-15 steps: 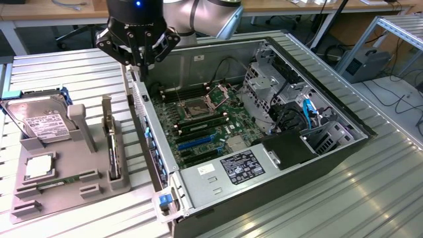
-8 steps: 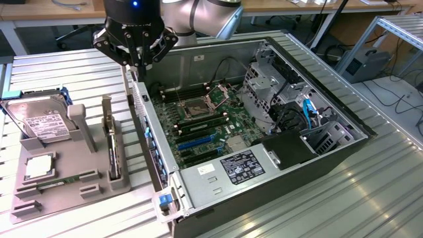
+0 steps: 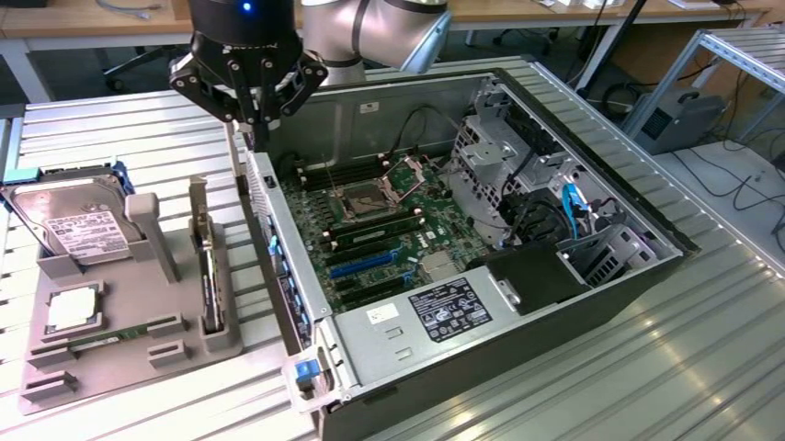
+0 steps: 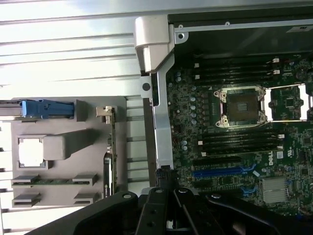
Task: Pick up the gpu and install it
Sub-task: 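Reach for the gpu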
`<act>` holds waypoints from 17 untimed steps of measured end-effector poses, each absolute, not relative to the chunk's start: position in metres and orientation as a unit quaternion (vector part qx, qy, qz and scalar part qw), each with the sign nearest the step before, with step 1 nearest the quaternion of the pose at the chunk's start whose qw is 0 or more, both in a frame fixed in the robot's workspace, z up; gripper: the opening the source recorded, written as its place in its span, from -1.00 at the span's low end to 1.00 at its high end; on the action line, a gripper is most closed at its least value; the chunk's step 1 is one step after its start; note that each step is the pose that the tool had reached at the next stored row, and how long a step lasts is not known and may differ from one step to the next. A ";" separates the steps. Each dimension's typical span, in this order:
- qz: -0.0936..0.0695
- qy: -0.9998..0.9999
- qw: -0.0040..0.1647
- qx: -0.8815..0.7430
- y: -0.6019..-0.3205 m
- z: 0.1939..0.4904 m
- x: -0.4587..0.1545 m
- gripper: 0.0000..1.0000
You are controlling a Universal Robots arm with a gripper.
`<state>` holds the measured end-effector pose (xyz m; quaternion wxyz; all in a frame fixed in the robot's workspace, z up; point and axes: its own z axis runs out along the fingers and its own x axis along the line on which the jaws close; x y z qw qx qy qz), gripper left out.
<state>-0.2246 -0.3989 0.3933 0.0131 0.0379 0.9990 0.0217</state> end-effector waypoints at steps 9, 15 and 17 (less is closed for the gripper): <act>0.022 0.999 0.013 0.038 -0.399 0.393 -0.227 -0.79; 0.022 0.999 0.013 0.038 -0.399 0.393 -0.231 -0.79; 0.022 0.999 0.013 0.038 -0.399 0.393 -0.231 -0.79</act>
